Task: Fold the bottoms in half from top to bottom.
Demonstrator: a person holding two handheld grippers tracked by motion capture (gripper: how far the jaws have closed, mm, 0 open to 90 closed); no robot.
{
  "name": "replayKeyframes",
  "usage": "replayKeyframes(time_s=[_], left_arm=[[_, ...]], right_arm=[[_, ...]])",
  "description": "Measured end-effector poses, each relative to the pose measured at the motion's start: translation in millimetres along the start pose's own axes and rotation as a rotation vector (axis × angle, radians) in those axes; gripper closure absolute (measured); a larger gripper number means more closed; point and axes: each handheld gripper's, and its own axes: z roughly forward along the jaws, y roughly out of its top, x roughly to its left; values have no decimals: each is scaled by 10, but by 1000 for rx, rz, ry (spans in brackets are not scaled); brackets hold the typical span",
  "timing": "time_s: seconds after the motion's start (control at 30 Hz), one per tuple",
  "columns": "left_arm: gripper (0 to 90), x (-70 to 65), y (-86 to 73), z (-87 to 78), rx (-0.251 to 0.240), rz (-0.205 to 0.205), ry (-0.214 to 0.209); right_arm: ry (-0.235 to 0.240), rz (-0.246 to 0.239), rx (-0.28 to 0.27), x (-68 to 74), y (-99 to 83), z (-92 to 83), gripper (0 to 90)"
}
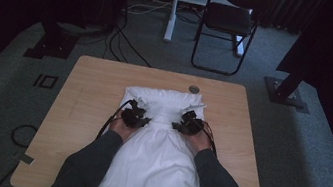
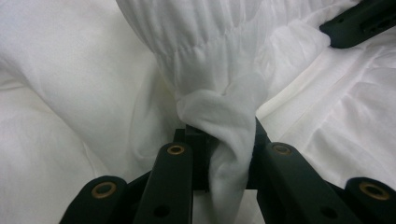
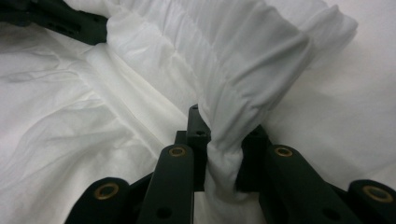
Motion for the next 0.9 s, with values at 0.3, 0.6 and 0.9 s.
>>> replayKeyframes(time_s=[0.3, 0.6, 0.9], left_arm=[[794, 170, 206, 150, 25, -34, 37], [801, 110, 294, -141, -29, -8, 34], [803, -109, 626, -1115, -292, 40, 13]], right_arm=[[-38, 32, -14, -176, 185, 132, 783], [-52, 14, -49, -101, 217, -30, 786], [-73, -117, -294, 143, 557, -991, 787]])
